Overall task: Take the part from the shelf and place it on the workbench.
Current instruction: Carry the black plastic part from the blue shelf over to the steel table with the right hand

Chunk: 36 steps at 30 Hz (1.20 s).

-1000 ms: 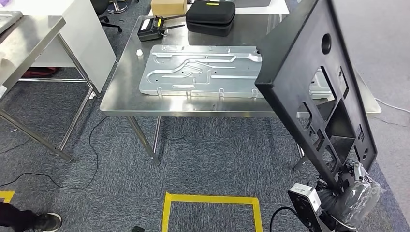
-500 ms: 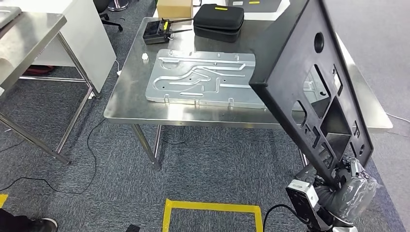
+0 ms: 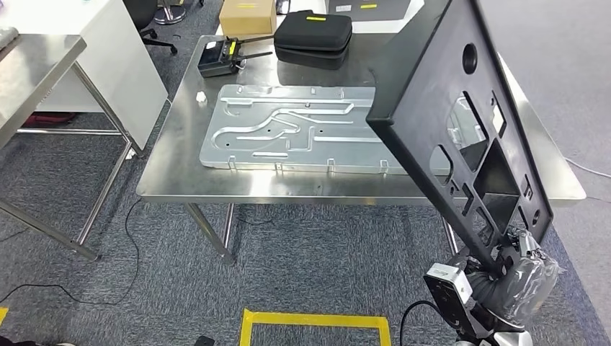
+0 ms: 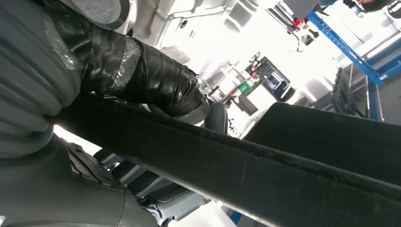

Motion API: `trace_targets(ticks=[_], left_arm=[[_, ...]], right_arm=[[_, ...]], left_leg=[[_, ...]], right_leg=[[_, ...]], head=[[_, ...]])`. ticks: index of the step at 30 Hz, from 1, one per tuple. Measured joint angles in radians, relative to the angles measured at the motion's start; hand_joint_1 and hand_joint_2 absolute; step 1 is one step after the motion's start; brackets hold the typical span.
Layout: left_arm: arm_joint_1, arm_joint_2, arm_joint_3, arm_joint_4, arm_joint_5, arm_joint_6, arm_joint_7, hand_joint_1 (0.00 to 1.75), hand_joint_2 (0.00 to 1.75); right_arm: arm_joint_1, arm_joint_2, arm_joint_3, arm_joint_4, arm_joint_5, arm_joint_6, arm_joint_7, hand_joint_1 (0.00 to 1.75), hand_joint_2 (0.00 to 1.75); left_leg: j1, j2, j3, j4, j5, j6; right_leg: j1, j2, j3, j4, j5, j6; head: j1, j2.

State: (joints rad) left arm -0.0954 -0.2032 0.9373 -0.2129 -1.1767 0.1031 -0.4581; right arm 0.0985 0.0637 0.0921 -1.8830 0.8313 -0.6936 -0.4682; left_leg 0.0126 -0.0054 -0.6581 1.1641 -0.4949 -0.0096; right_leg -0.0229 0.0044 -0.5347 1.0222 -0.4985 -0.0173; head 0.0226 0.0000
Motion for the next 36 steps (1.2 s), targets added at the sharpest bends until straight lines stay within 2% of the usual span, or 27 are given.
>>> trace_targets(ticks=[1, 3, 4, 6, 7, 8, 11, 12, 13, 14, 15, 16, 17, 18, 19, 21, 22, 24, 26, 27, 28, 29, 31, 32, 33, 35, 36], left_arm=[[0.0, 0.0, 0.0, 0.0, 0.0, 0.0, 0.001, 0.0, 1.75], [-0.001, 0.001, 0.0, 0.0, 0.0, 0.0, 0.002, 0.0, 1.75], [-0.001, 0.001, -0.001, 0.0, -0.001, -0.001, 0.003, 0.0, 1.75], [0.0, 0.001, -0.002, 0.0, -0.002, -0.001, 0.004, 0.0, 1.75], [0.001, 0.0, -0.002, 0.0, -0.003, -0.001, 0.004, 0.0, 1.75], [0.0, 0.0, -0.002, 0.0, -0.003, -0.001, 0.004, 0.0, 1.75], [-0.003, -0.001, -0.003, 0.0, -0.003, -0.002, 0.003, 0.0, 1.75], [-0.003, -0.001, -0.003, 0.0, -0.003, -0.003, 0.003, 0.0, 1.75], [-0.002, -0.001, -0.003, 0.0, -0.003, -0.003, 0.003, 0.0, 1.75], [-0.002, -0.001, -0.003, 0.0, -0.003, -0.003, 0.003, 0.0, 1.75], [-0.002, -0.002, -0.003, 0.0, -0.003, -0.004, 0.003, 0.0, 1.75], [-0.002, -0.003, -0.003, 0.0, -0.003, -0.004, 0.003, 0.0, 1.75], [-0.002, -0.004, -0.003, 0.0, -0.003, -0.004, 0.003, 0.0, 1.75], [-0.003, -0.005, -0.003, 0.0, -0.003, -0.005, 0.003, 0.0, 1.75], [-0.004, -0.005, -0.003, 0.0, -0.003, -0.005, 0.003, 0.0, 1.75], [-0.006, -0.005, -0.003, 0.0, -0.003, -0.005, 0.003, 0.0, 1.75], [-0.006, -0.005, -0.003, 0.0, -0.003, -0.005, 0.003, 0.0, 1.75], [-0.007, -0.004, -0.003, 0.0, -0.003, -0.004, 0.003, 0.0, 1.75], [-0.008, -0.004, -0.003, 0.0, -0.003, -0.004, 0.003, 0.0, 1.75], [-0.006, -0.004, -0.003, 0.0, -0.003, -0.004, 0.004, 0.0, 1.75], [-0.005, -0.004, -0.003, 0.0, -0.003, -0.004, 0.004, 0.0, 1.75], [-0.004, -0.004, -0.003, 0.0, -0.003, -0.004, 0.004, 0.0, 1.75], [-0.002, -0.004, -0.003, 0.0, -0.004, -0.003, 0.004, 0.0, 1.75], [-0.002, -0.004, -0.003, 0.0, -0.004, -0.004, 0.005, 0.0, 1.75], [-0.004, -0.004, -0.003, 0.0, -0.005, -0.004, 0.005, 0.0, 1.75], [-0.005, -0.003, -0.003, 0.0, -0.006, -0.005, 0.006, 0.0, 1.75], [-0.006, -0.003, -0.003, 0.0, -0.005, -0.005, 0.006, 0.0, 1.75]], right_arm=[[-0.003, -0.001, 0.001, 0.001, 0.001, 0.0, 0.003, 1.75, 1.75], [-0.009, -0.003, 0.004, 0.002, 0.003, 0.0, 0.01, 1.75, 1.75], [-0.011, -0.005, 0.006, 0.002, 0.004, 0.0, 0.013, 1.75, 1.75], [-0.014, -0.009, 0.008, 0.003, 0.005, 0.0, 0.016, 1.75, 1.75], [-0.017, -0.011, 0.008, 0.003, 0.007, 0.0, 0.016, 1.75, 1.75], [-0.021, -0.014, 0.009, 0.003, 0.008, 0.0, 0.016, 1.75, 1.75], [-0.027, -0.02, 0.011, 0.005, 0.012, 0.0, 0.018, 1.75, 1.75], [-0.027, -0.021, 0.011, 0.006, 0.013, 0.0, 0.02, 1.75, 1.75], [-0.026, -0.023, 0.012, 0.008, 0.014, 0.0, 0.022, 1.75, 1.75], [-0.027, -0.024, 0.012, 0.008, 0.014, 0.0, 0.024, 1.75, 1.75], [-0.027, -0.026, 0.012, 0.009, 0.015, 0.0, 0.026, 1.75, 1.75], [-0.027, -0.027, 0.012, 0.009, 0.015, 0.0, 0.027, 1.75, 1.75], [-0.028, -0.027, 0.012, 0.009, 0.015, 0.0, 0.027, 1.75, 1.75], [-0.029, -0.028, 0.012, 0.01, 0.015, 0.0, 0.028, 1.75, 1.75], [-0.029, -0.028, 0.013, 0.01, 0.015, 0.0, 0.029, 1.75, 1.75], [-0.029, -0.029, 0.014, 0.011, 0.015, 0.0, 0.029, 1.75, 1.75], [-0.03, -0.03, 0.014, 0.011, 0.015, 0.0, 0.03, 1.75, 1.75], [-0.031, -0.031, 0.015, 0.011, 0.015, 0.0, 0.03, 1.75, 1.75], [-0.032, -0.031, 0.016, 0.011, 0.015, 0.0, 0.03, 1.75, 1.75], [-0.031, -0.031, 0.017, 0.012, 0.015, 0.0, 0.03, 1.75, 1.75], [-0.031, -0.031, 0.017, 0.013, 0.015, 0.0, 0.03, 1.75, 1.75], [-0.031, -0.031, 0.017, 0.013, 0.015, 0.0, 0.031, 1.75, 1.75], [-0.032, -0.031, 0.019, 0.014, 0.016, 0.0, 0.033, 1.75, 1.75], [-0.034, -0.031, 0.022, 0.015, 0.016, 0.0, 0.034, 1.75, 1.75], [-0.036, -0.031, 0.025, 0.016, 0.017, 0.0, 0.036, 1.75, 1.75], [-0.042, -0.031, 0.031, 0.017, 0.02, 0.0, 0.04, 1.75, 1.75], [-0.044, -0.031, 0.033, 0.018, 0.021, 0.0, 0.042, 1.75, 1.75]], left_leg=[[-0.002, 0.001, 0.019, -0.064, 0.032, 0.004], [-0.007, 0.001, 0.04, -0.131, 0.054, 0.016], [-0.009, 0.002, 0.041, -0.136, 0.046, 0.023], [-0.007, 0.001, 0.055, -0.145, 0.056, 0.035], [-0.006, 0.0, 0.065, -0.149, 0.054, 0.041], [-0.005, 0.0, 0.074, -0.153, 0.052, 0.047], [-0.008, 0.0, 0.088, -0.155, 0.038, 0.059], [-0.01, -0.001, 0.094, -0.155, 0.032, 0.06], [-0.011, -0.002, 0.102, -0.154, 0.025, 0.061], [-0.013, -0.003, 0.112, -0.154, 0.017, 0.06], [-0.015, -0.004, 0.124, -0.154, 0.009, 0.059], [-0.017, -0.004, 0.134, -0.153, 0.001, 0.057], [-0.018, -0.004, 0.14, -0.153, -0.006, 0.053], [-0.019, -0.004, 0.143, -0.154, -0.011, 0.048], [-0.02, -0.003, 0.144, -0.152, -0.013, 0.042], [-0.021, -0.002, 0.145, -0.14, -0.013, 0.031], [-0.021, -0.002, 0.139, -0.117, -0.013, 0.026], [-0.017, -0.001, 0.088, -0.024, -0.041, 0.017], [-0.01, -0.001, 0.008, 0.097, -0.092, 0.006], [-0.005, -0.001, -0.023, 0.134, -0.105, 0.001], [-0.002, -0.001, -0.038, 0.136, -0.096, -0.003], [0.002, -0.001, -0.034, 0.101, -0.063, -0.007], [0.005, 0.0, 0.006, -0.027, 0.028, -0.008], [0.003, 0.001, 0.024, -0.085, 0.045, -0.006], [0.001, 0.002, 0.035, -0.119, 0.055, -0.002], [-0.004, 0.003, 0.042, -0.137, 0.046, 0.011], [-0.001, 0.002, 0.047, -0.139, 0.056, 0.019]], right_leg=[[0.001, 0.0, 0.009, 0.001, -0.008, 0.005], [0.003, 0.001, 0.017, 0.001, -0.019, 0.017], [0.004, 0.001, 0.02, 0.004, -0.021, 0.024], [0.004, 0.0, 0.023, 0.017, -0.023, 0.034], [0.003, -0.001, 0.013, 0.042, -0.028, 0.038], [0.002, -0.002, -0.008, 0.082, -0.041, 0.041], [0.001, -0.002, -0.121, 0.256, -0.109, 0.049], [0.002, -0.002, -0.148, 0.285, -0.117, 0.049], [0.002, -0.002, -0.159, 0.279, -0.103, 0.046], [0.003, -0.003, -0.153, 0.239, -0.068, 0.042], [0.006, -0.003, -0.135, 0.174, -0.018, 0.035], [0.011, -0.004, -0.117, 0.113, 0.02, 0.027], [0.017, -0.004, -0.102, 0.062, 0.042, 0.019], [0.022, -0.005, -0.094, 0.033, 0.053, 0.012], [0.025, -0.004, -0.091, 0.024, 0.049, 0.007], [0.019, -0.002, -0.076, 0.011, 0.054, 0.0], [0.015, -0.002, -0.065, 0.005, 0.051, -0.005], [0.01, -0.004, -0.045, -0.005, 0.045, -0.013], [0.009, -0.005, -0.035, -0.007, 0.034, -0.018], [0.009, -0.004, -0.03, -0.007, 0.029, -0.017], [0.008, -0.003, -0.023, -0.006, 0.023, -0.016], [0.007, -0.001, -0.015, -0.006, 0.017, -0.014], [0.005, 0.0, 0.004, -0.004, 0.002, -0.005], [0.005, 0.001, 0.01, -0.003, -0.005, 0.0], [0.005, 0.001, 0.013, -0.001, -0.011, 0.007], [0.008, 0.001, 0.014, -0.001, -0.022, 0.021], [0.008, 0.001, 0.016, -0.002, -0.028, 0.027]], head=[[0.0, 0.0], [0.0, 0.0], [0.0, 0.0], [0.0, 0.0], [0.0, 0.0], [0.001, 0.0], [0.001, 0.0], [0.001, 0.0], [0.001, 0.0], [0.001, 0.0], [0.001, 0.0], [0.001, 0.0], [0.001, 0.0], [0.001, 0.0], [0.001, 0.0], [0.0, 0.0], [0.0, 0.0], [-0.003, 0.0], [-0.005, 0.0], [-0.005, 0.0], [-0.005, 0.0], [-0.005, 0.0], [-0.005, 0.0], [-0.005, 0.0], [-0.005, 0.0], [-0.007, 0.0], [-0.006, 0.0]])
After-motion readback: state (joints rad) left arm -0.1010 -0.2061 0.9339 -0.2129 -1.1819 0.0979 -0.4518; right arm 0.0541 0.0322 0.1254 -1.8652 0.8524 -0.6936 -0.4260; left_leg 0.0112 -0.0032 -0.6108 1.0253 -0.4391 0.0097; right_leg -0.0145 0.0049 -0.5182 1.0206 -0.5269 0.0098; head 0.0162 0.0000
